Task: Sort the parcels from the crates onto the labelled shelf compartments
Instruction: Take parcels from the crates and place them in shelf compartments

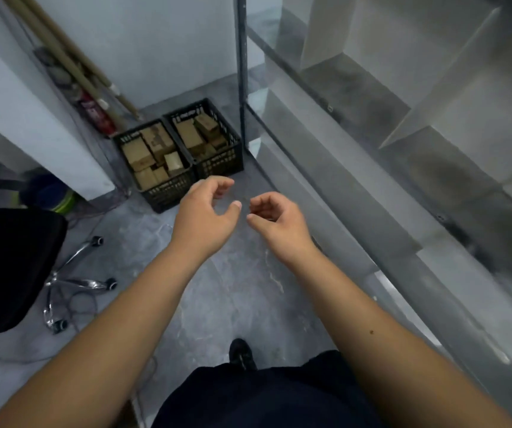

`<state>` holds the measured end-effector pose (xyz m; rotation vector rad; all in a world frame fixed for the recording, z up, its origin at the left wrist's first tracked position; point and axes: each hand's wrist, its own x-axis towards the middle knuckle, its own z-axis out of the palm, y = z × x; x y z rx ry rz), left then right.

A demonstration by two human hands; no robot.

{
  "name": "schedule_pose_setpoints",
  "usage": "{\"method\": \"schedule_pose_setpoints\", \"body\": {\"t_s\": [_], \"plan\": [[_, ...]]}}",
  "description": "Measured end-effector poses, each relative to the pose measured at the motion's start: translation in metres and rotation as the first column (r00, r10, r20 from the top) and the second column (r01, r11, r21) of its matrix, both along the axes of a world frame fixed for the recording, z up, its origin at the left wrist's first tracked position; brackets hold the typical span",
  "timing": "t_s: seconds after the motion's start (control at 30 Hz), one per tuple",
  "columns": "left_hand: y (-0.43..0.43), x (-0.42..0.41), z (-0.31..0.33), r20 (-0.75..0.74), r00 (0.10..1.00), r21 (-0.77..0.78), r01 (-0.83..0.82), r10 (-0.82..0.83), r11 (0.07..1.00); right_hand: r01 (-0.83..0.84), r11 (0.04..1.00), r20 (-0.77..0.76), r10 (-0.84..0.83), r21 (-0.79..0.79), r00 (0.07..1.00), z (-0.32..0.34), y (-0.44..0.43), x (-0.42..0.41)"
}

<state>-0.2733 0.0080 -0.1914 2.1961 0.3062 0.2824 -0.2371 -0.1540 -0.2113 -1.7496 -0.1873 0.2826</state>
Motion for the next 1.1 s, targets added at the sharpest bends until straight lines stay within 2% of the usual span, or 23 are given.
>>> {"method": "schedule_pose_setpoints", "body": {"t_s": [0.23, 0.47, 0.67, 0.9, 1.1], "plan": [[0.073, 0.068, -0.009, -0.126, 0.99, -0.01, -0.069, 0.067, 0.998, -0.046, 0.997, -0.024, 0.045, -0.056, 0.999, -0.014, 0.067, 0.079], [0.121, 0.184, -0.031, -0.245, 0.961, -0.025, -0.14, 0.13, 0.99, -0.102, 0.994, -0.068, 0.1, -0.028, 0.993, -0.04, 0.116, 0.215], [0.154, 0.296, -0.027, -0.29, 0.922, -0.041, -0.281, 0.258, 0.959, -0.121, 0.993, -0.3, 0.114, -0.003, 0.947, -0.04, 0.166, 0.347], [0.217, 0.385, -0.03, -0.326, 0.876, -0.075, -0.399, 0.356, 0.914, -0.212, 0.967, -0.386, 0.142, -0.144, 0.912, -0.038, 0.226, 0.466], [0.298, 0.462, -0.059, -0.383, 0.842, -0.134, -0.457, 0.379, 0.879, -0.277, 0.945, -0.467, 0.168, -0.174, 0.868, -0.064, 0.301, 0.553]]}}
